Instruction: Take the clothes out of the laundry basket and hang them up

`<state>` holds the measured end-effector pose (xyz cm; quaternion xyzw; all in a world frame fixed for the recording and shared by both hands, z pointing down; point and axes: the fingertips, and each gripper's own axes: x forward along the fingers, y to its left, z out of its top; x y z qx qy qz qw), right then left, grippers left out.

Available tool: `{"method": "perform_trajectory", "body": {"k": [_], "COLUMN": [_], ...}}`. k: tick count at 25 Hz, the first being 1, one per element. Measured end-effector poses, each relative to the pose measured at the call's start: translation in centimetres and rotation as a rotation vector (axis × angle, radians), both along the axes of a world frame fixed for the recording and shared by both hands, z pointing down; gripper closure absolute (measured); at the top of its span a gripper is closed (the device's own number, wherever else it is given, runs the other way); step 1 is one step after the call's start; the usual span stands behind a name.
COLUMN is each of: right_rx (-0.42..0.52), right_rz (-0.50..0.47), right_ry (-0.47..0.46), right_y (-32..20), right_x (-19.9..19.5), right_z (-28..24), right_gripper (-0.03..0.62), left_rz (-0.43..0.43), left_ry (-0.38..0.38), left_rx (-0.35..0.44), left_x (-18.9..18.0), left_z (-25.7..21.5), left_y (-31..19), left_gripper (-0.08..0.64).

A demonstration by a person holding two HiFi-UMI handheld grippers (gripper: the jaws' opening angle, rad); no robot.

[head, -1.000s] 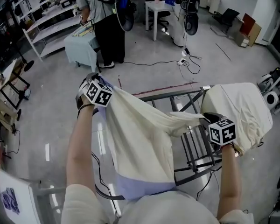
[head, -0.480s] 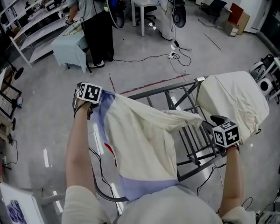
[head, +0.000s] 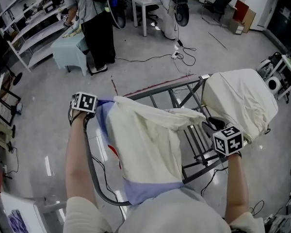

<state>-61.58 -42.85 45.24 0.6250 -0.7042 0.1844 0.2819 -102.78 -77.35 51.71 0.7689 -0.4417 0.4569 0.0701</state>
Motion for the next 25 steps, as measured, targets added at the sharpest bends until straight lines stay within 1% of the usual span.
{"method": "perform_trajectory", "body": {"k": [5,10,12,14,17,20,21,23,25], "right_rx": [-0.012,-0.002,0.007,0.014,0.016,0.002,-0.003,-0.011,-0.019], "right_rz": [-0.076,-0.111,-0.12,-0.126,-0.143,-0.19,-0.215,-0.276,-0.355], "right_ry": [-0.025,-0.036,-0.033,-0.03,-0.026,-0.001,0.01,0.033,0.068], "right_y": [0.4,-0.4,-0.7,-0.7,-0.6,-1.0,-1.1,-1.2,-1.3], "right_x": [-3.2,-5.2,-5.6,-5.6,-5.6,-5.5,-5.6,-6.3,-7.3], "right_z": [1.0,1.2,1.0,1.1,1.2,1.6,1.8,2.5,3.3], "right_gripper": [0.456,0.457,0.459,0.462,0.466,0.466,0.466,0.466,0.465], "left_rz": [-0.021,-0.055,-0.07,-0.076,-0.039,0.041,0.061,0.098,0.14], "left_ry": [-0.003,0.017,0.042,0.077,0.121,0.188,0.213,0.274,0.344], "left_rx": [0.03,0.074,0.099,0.125,0.145,0.15,0.157,0.18,0.18], "left_x": [-1.2,-3.5,-4.1,-3.8,-1.8,2.2,3.5,6.2,8.9], "left_z": [-1.4,-2.9,-3.6,-4.1,-5.0,-6.4,-6.9,-7.7,-8.3], "left_y": [0.9,1.0,1.4,2.1,4.1,6.8,7.9,10.5,13.5], "left_gripper": [0.169,0.169,0.169,0.169,0.17,0.179,0.212,0.338,0.361]}}
